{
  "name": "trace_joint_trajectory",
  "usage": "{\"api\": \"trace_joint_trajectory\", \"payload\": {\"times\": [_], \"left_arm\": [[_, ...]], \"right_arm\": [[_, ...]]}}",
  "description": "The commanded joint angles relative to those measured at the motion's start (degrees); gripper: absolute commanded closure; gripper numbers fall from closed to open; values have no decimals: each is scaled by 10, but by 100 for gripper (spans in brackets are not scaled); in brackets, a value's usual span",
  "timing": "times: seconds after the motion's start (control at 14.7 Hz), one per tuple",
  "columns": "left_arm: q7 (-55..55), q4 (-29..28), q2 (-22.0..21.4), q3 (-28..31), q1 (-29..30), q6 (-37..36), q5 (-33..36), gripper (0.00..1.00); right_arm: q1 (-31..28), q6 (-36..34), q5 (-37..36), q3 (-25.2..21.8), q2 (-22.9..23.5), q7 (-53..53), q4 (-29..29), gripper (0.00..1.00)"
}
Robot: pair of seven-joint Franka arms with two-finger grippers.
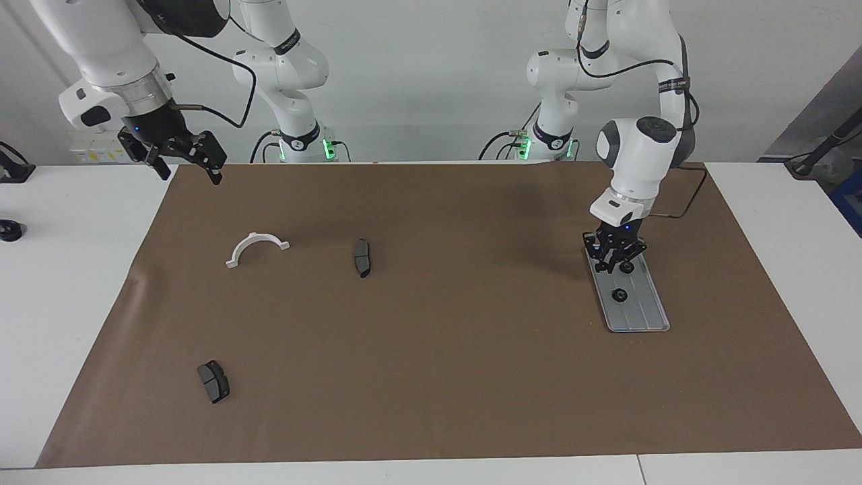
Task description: Pick bearing gear from pile to tray
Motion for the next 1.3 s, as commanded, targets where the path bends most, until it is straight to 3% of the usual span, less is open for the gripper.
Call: {"api": "trace_joint_trajectory", "payload": {"times": [0.0,0.41,0.48,0.55,0.61,0.68,0.96,1.23], "left_arm": [[18,-28,-22,-5,30,16,-3,100],[21,-59,-25,-5,39,23,-3,97],[29,-59,-26,-5,39,19,-3,85],[45,-59,-26,-5,39,19,-3,63],[56,-56,-25,-5,38,19,-3,25],[56,-54,-23,-5,38,19,-3,0],[53,-10,-14,-5,38,-18,-3,0],[51,150,31,-5,40,-203,-3,0]], "right_arm": [[-6,-4,3,5,-10,-8,-7,0],[-6,-4,3,5,-10,-8,-7,0],[-6,-4,2,6,-10,-8,-7,0],[-6,-4,3,6,-10,-8,-7,0],[-6,-4,3,5,-10,-8,-7,0],[-6,-4,3,6,-10,-7,-7,0],[-6,-4,3,5,-10,-8,-7,0],[-6,-4,2,5,-10,-8,-7,0]]}}
